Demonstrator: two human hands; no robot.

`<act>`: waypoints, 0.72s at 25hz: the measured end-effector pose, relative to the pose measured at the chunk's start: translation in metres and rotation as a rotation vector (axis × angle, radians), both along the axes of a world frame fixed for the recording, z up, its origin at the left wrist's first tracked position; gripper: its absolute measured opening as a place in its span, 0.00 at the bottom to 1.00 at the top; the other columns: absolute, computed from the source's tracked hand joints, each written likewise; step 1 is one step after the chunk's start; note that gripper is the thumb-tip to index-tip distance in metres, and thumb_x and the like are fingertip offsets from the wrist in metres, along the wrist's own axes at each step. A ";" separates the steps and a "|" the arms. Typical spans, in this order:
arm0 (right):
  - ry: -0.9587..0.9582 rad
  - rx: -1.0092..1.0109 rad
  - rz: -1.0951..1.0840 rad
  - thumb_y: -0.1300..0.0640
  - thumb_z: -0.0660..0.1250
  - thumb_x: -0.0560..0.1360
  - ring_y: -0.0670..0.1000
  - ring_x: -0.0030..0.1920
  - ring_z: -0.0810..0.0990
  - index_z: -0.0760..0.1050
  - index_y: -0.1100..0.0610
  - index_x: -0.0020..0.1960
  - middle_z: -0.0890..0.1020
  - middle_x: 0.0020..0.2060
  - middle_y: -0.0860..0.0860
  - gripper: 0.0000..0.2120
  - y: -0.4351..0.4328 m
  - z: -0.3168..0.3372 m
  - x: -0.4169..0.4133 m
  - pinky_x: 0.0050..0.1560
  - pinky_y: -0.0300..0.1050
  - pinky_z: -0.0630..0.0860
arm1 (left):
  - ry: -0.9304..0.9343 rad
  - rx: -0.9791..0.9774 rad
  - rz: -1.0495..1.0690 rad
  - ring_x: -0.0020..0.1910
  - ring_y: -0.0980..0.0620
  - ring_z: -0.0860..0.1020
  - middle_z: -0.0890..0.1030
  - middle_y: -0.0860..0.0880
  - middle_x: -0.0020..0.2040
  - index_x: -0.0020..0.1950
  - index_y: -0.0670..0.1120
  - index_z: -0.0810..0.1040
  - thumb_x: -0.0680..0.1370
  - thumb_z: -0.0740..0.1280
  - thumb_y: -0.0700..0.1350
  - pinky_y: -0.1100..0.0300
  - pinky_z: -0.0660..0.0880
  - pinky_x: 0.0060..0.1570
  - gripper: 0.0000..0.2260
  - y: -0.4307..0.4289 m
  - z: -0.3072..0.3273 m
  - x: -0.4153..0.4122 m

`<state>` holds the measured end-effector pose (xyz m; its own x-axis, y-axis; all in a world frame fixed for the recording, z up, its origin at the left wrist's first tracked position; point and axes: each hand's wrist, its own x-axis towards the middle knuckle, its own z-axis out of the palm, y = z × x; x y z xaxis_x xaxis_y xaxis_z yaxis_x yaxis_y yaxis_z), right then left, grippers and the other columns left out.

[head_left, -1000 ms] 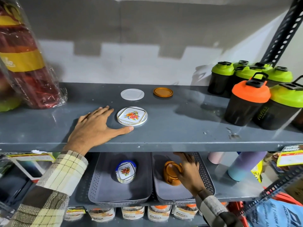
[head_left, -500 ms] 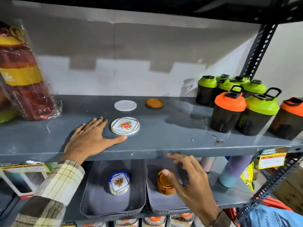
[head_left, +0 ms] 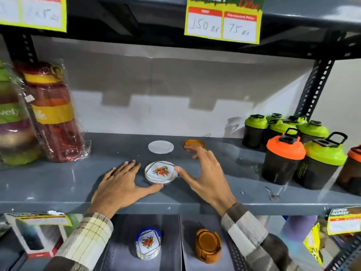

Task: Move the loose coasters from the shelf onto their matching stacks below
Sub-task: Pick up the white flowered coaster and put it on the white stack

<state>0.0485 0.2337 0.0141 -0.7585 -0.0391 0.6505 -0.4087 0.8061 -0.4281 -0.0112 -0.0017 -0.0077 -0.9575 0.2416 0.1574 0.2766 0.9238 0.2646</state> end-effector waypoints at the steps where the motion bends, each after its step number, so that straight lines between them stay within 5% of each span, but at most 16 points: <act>1: -0.056 0.007 0.028 0.39 0.73 0.72 0.47 0.61 0.75 0.66 0.46 0.69 0.76 0.63 0.41 0.30 -0.004 0.001 -0.011 0.63 0.51 0.75 | -0.004 -0.008 0.000 0.81 0.57 0.51 0.52 0.55 0.83 0.82 0.52 0.55 0.56 0.48 0.87 0.51 0.48 0.79 0.62 0.000 0.000 0.000; 6: -0.326 0.093 0.090 0.33 0.77 0.63 0.53 0.69 0.72 0.59 0.45 0.73 0.76 0.67 0.50 0.47 -0.027 -0.001 -0.051 0.71 0.54 0.68 | 0.002 0.000 0.004 0.81 0.58 0.49 0.51 0.57 0.83 0.82 0.53 0.54 0.59 0.51 0.86 0.53 0.46 0.79 0.59 -0.001 0.001 0.000; 10: -0.420 0.126 0.083 0.30 0.76 0.62 0.54 0.68 0.70 0.54 0.45 0.75 0.78 0.65 0.51 0.51 -0.029 -0.011 -0.062 0.69 0.51 0.61 | -0.018 0.010 0.002 0.81 0.58 0.48 0.51 0.56 0.83 0.82 0.53 0.53 0.54 0.49 0.88 0.51 0.46 0.79 0.64 -0.002 0.002 -0.001; 18: -0.210 -0.035 0.067 0.33 0.80 0.57 0.51 0.66 0.71 0.55 0.42 0.68 0.78 0.62 0.45 0.50 -0.022 -0.002 -0.046 0.61 0.46 0.62 | -0.001 -0.011 -0.003 0.81 0.58 0.48 0.52 0.57 0.83 0.83 0.53 0.54 0.54 0.49 0.88 0.52 0.46 0.79 0.64 -0.003 0.001 -0.002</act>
